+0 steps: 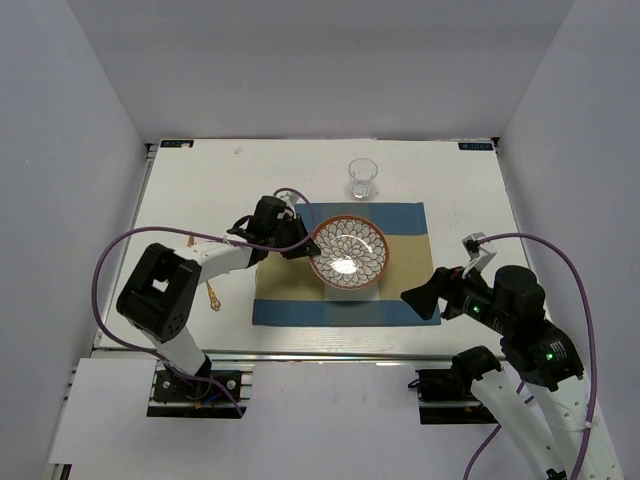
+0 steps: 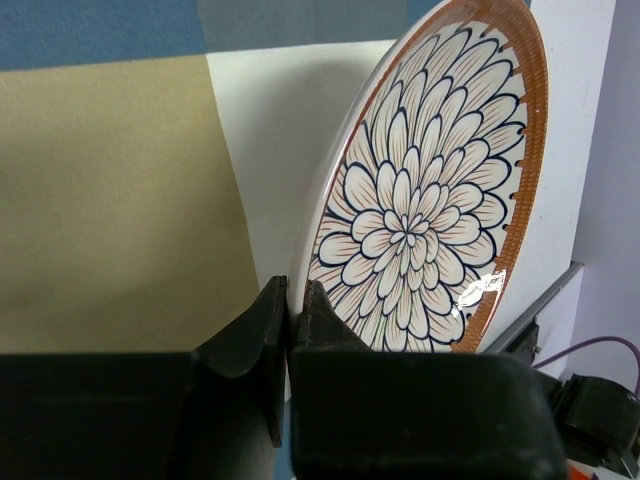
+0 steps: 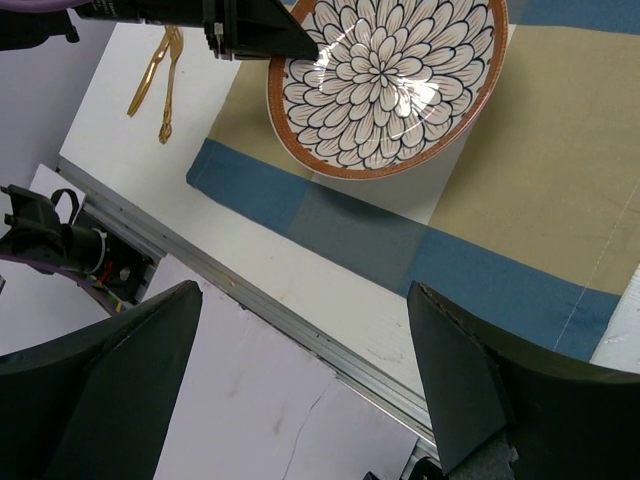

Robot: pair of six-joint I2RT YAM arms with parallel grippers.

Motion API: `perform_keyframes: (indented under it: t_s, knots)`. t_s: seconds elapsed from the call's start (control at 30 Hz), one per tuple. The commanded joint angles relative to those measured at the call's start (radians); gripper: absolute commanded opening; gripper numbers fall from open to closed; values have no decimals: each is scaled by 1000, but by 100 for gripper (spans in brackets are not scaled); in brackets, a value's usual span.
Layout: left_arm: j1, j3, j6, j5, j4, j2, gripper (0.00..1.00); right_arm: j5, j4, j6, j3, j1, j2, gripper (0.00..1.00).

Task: Set the dinner table for one person

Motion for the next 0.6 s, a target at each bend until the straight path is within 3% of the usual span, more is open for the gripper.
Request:
perform_keyframes:
  t_s: [0.0,0.27,0.37,0.47,0.5,0.57]
  knots:
    - [-4,8,-12,34,153,-19,0,1,-6,-26,13,-2,-9,89]
    - [-4,25,-23,17,153,33,0,-1,-15,-38,13,-5,-9,89]
    - [-4,20,-34,20,158,48,4,-5,-11,-37,9,-3,-12,89]
    - [-4,0,-46,11,169,45,22,-7,-6,-37,4,-6,-9,89]
    - [-4,-6,-48,4,170,42,34,-7,-5,-37,1,-3,-9,89]
    - [-4,-12,-54,-3,162,32,43,-8,-4,-37,1,-6,-7,89]
